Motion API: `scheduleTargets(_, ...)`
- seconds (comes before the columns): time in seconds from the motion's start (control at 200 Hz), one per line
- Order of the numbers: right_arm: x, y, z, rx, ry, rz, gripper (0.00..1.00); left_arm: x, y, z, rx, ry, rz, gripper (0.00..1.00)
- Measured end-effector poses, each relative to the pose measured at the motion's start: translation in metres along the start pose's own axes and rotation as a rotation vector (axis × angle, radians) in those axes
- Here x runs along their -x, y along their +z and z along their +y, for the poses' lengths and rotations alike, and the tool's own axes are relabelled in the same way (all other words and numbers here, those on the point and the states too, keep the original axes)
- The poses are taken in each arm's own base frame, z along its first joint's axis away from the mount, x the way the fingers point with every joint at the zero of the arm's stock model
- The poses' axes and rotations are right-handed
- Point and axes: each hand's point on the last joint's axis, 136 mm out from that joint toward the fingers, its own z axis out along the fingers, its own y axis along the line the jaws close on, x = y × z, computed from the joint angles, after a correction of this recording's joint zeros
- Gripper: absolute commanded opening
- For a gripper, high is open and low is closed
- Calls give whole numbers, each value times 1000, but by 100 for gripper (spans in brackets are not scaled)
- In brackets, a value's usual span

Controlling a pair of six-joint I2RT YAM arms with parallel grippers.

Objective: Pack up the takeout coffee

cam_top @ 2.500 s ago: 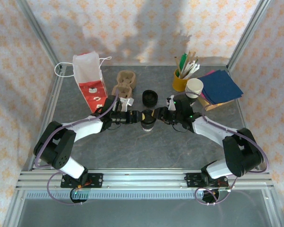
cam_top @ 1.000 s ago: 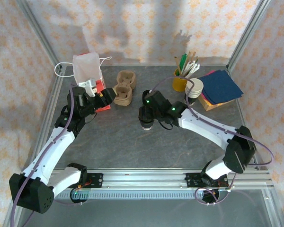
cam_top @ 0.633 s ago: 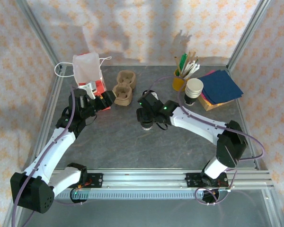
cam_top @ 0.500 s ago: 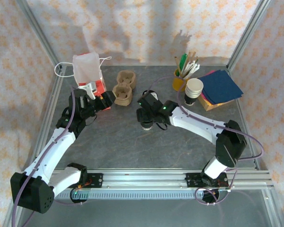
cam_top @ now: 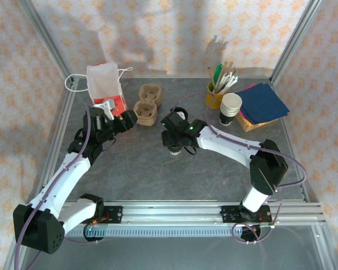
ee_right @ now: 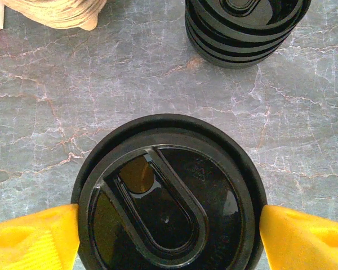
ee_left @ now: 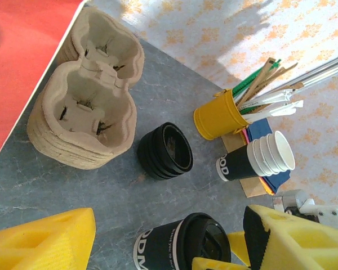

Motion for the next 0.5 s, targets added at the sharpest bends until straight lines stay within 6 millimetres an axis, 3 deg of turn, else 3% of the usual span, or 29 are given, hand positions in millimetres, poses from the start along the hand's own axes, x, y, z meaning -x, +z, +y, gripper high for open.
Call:
scheduleTargets(0.3,3,3,0,-20,-7,3,72,-1,0,2,5,-1,0,71)
scheduleTargets(0.5,5,5,2,-27,-15,7,76,1,0,4,9,-3,-4,71)
